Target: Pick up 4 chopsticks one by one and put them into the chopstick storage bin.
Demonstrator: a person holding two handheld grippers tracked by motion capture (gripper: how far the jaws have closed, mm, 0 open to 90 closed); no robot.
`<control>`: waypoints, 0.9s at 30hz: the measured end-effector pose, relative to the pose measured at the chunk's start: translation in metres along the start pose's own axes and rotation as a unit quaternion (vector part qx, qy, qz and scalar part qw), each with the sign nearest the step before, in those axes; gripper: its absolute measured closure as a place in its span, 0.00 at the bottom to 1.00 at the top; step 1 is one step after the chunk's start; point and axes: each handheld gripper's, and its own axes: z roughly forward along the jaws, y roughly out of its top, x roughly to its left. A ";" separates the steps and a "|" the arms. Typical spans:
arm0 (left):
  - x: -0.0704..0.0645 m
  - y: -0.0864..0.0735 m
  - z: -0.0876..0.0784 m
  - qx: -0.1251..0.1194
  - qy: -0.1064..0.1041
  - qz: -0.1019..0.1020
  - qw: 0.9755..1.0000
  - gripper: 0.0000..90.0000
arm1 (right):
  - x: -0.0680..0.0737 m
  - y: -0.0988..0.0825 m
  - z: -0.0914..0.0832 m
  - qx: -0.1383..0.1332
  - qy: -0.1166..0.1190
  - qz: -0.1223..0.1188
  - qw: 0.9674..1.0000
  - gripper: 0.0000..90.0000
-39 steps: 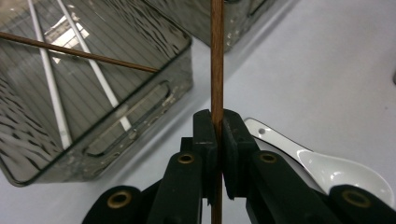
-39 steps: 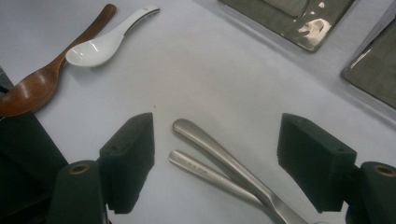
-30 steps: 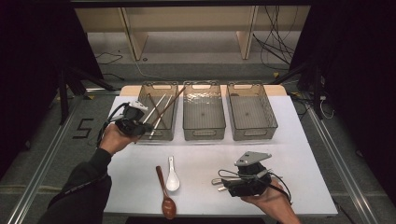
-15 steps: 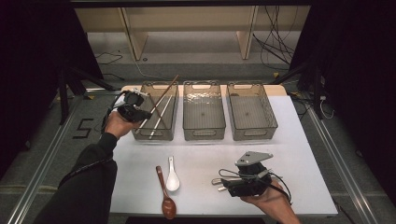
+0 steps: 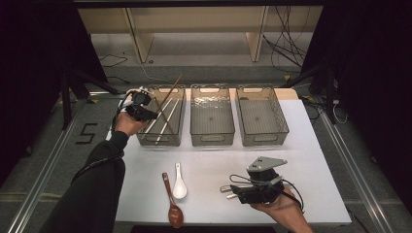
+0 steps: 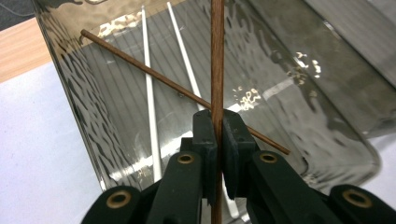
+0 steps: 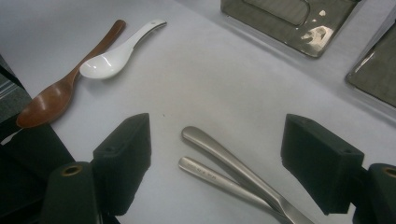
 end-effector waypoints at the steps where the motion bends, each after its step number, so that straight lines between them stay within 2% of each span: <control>1: 0.000 0.000 0.001 0.000 0.001 0.000 1.000 0.94 | 0.000 0.000 0.000 0.000 0.000 -0.001 1.000 0.28; 4: 0.002 0.002 0.004 0.002 0.003 -0.006 1.000 0.94 | 0.000 0.000 0.001 0.001 0.002 -0.003 1.000 0.28; 9: 0.002 0.005 0.007 0.001 0.015 -0.003 1.000 0.93 | 0.000 0.000 0.001 0.001 0.002 -0.004 1.000 0.28; 11: 0.002 0.005 0.008 -0.003 0.010 -0.011 1.000 0.91 | 0.000 -0.001 0.001 0.001 0.003 -0.004 1.000 0.28; 14: 0.000 0.004 0.006 -0.004 0.010 -0.009 1.000 0.77 | 0.000 -0.001 0.001 0.002 0.003 -0.003 1.000 0.28; 17: -0.002 0.003 -0.001 -0.008 0.004 -0.035 0.999 0.61 | 0.000 -0.001 0.001 0.002 0.002 -0.003 1.000 0.28; 19: -0.006 0.002 -0.010 -0.008 -0.001 -0.039 0.999 0.55 | 0.001 -0.001 0.000 0.002 0.002 -0.002 1.000 0.28; 21: -0.013 -0.002 -0.021 -0.006 0.004 -0.035 0.999 0.46 | 0.001 -0.001 0.000 0.003 0.001 -0.002 1.000 0.28; 23: -0.021 -0.009 -0.034 -0.016 -0.005 -0.031 0.999 0.41 | 0.001 -0.001 0.000 0.003 0.001 -0.001 1.000 0.28; 24: -0.026 -0.014 -0.039 -0.016 -0.008 -0.023 1.000 0.39 | 0.001 -0.001 0.000 0.002 0.002 -0.001 1.000 0.28; 27: -0.038 -0.029 -0.051 -0.019 -0.019 -0.020 0.999 0.36 | 0.001 -0.001 0.000 0.002 0.001 -0.001 1.000 0.28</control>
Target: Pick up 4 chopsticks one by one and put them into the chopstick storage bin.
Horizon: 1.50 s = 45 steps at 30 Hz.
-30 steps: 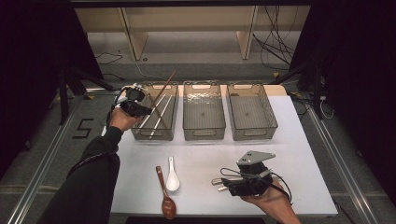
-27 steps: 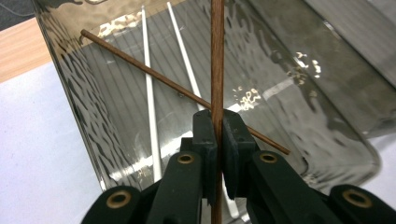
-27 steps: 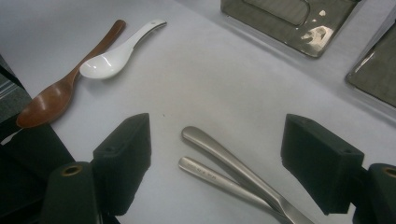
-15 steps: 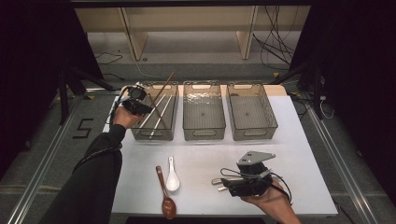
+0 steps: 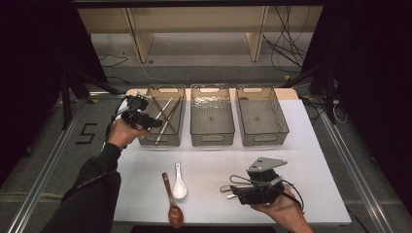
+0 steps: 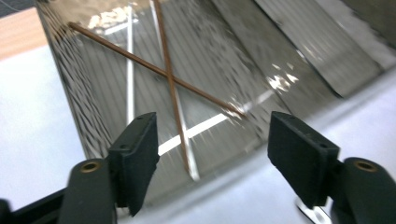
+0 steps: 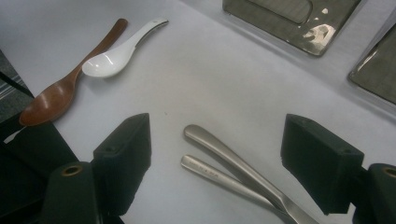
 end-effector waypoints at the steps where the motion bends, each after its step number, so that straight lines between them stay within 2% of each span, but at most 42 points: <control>1: -0.004 -0.005 -0.002 0.003 -0.004 0.003 1.000 0.35 | 0.000 0.000 0.000 0.001 -0.001 0.000 1.000 0.28; 3: -0.010 -0.013 -0.005 0.013 -0.010 0.007 1.000 0.33 | 0.001 0.000 0.001 0.001 -0.001 -0.001 1.000 0.28; 7: -0.024 -0.027 -0.008 0.019 -0.031 0.002 0.999 0.30 | 0.003 0.002 0.000 0.001 0.000 -0.004 1.000 0.28; 9: -0.029 -0.034 -0.008 0.024 -0.033 0.005 0.999 0.28 | 0.004 0.002 0.000 0.000 0.000 -0.004 1.000 0.28; 14: -0.037 -0.051 -0.003 0.036 -0.050 -0.020 0.998 0.25 | 0.002 0.001 -0.001 -0.002 -0.001 -0.003 1.000 0.28; 17: -0.042 -0.059 -0.001 0.035 -0.048 -0.019 0.998 0.23 | 0.002 0.002 -0.001 -0.005 -0.004 -0.001 1.000 0.28; 22: -0.049 -0.066 0.000 0.036 -0.048 -0.018 0.998 0.22 | 0.001 0.002 -0.002 -0.008 -0.006 0.000 1.000 0.28; 26: -0.056 -0.072 0.004 0.046 -0.051 -0.012 0.998 0.20 | 0.002 0.001 -0.002 -0.008 -0.005 0.001 1.000 0.28; 29: -0.060 -0.075 0.008 0.058 -0.057 -0.006 0.997 0.20 | 0.002 0.001 -0.002 -0.007 -0.006 0.000 1.000 0.28; 34: -0.067 -0.077 0.012 0.061 -0.061 -0.008 0.996 0.20 | 0.002 0.002 -0.001 -0.006 -0.006 0.000 1.000 0.28; 45: -0.084 -0.081 0.024 0.088 -0.077 -0.002 0.993 0.18 | -0.001 0.003 0.001 -0.007 -0.003 0.001 1.000 0.28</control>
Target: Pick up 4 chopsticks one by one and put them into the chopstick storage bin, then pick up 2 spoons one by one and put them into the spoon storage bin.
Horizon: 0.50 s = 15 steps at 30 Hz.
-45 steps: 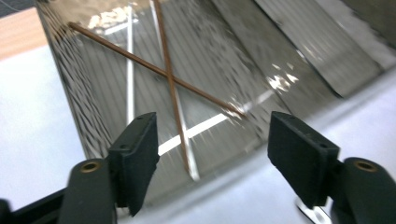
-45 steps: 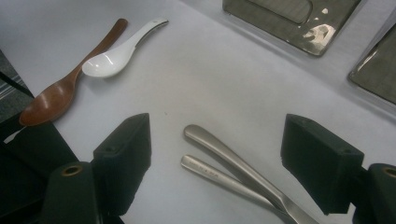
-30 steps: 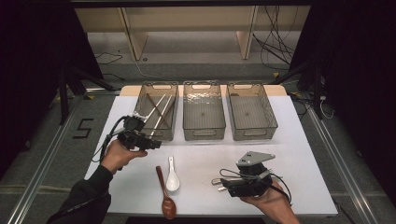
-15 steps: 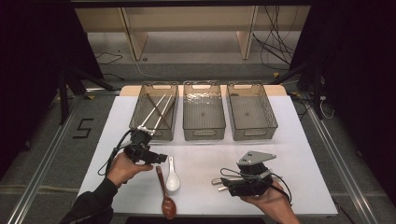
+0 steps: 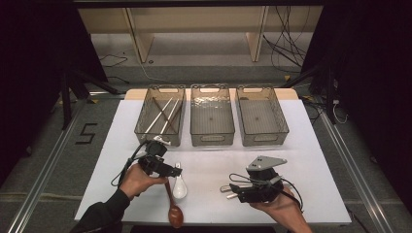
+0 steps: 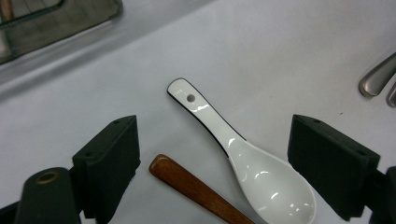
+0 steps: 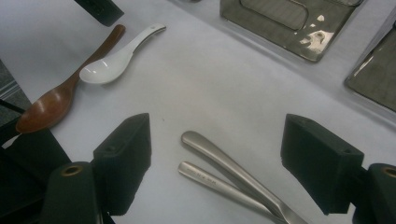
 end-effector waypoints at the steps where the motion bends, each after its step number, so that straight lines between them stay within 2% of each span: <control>1: 0.000 0.000 0.000 0.004 0.000 0.002 1.000 0.18 | 0.000 0.000 0.000 0.000 0.001 0.000 1.000 0.28; 11: -0.007 -0.003 0.007 0.007 0.000 -0.002 1.000 0.18 | 0.002 0.001 0.001 0.001 0.004 -0.005 1.000 0.28; 15: -0.009 -0.001 0.010 0.015 0.000 0.004 1.000 0.19 | 0.002 0.001 0.001 0.001 0.003 -0.003 1.000 0.28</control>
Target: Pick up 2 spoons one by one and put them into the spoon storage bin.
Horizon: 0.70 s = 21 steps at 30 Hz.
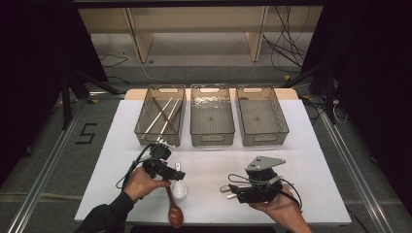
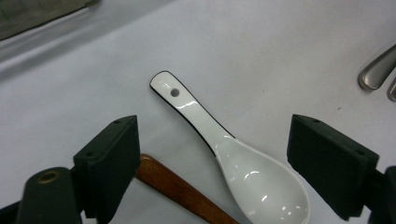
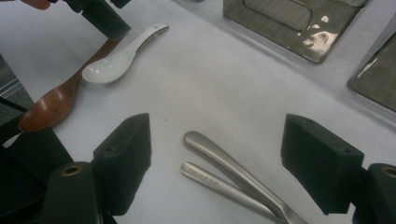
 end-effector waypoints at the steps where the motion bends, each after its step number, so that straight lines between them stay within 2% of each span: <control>1: -0.001 0.001 0.002 -0.001 0.000 -0.003 1.000 0.19 | 0.000 0.000 0.000 0.000 0.000 0.000 1.000 0.28; 9: -0.007 0.003 0.009 0.014 -0.004 0.005 1.000 0.23 | -0.001 -0.002 0.000 0.001 -0.003 0.000 1.000 0.28; 21: -0.003 0.004 0.020 0.034 -0.009 -0.009 0.999 0.32 | 0.001 -0.001 -0.003 -0.005 -0.005 0.002 1.000 0.28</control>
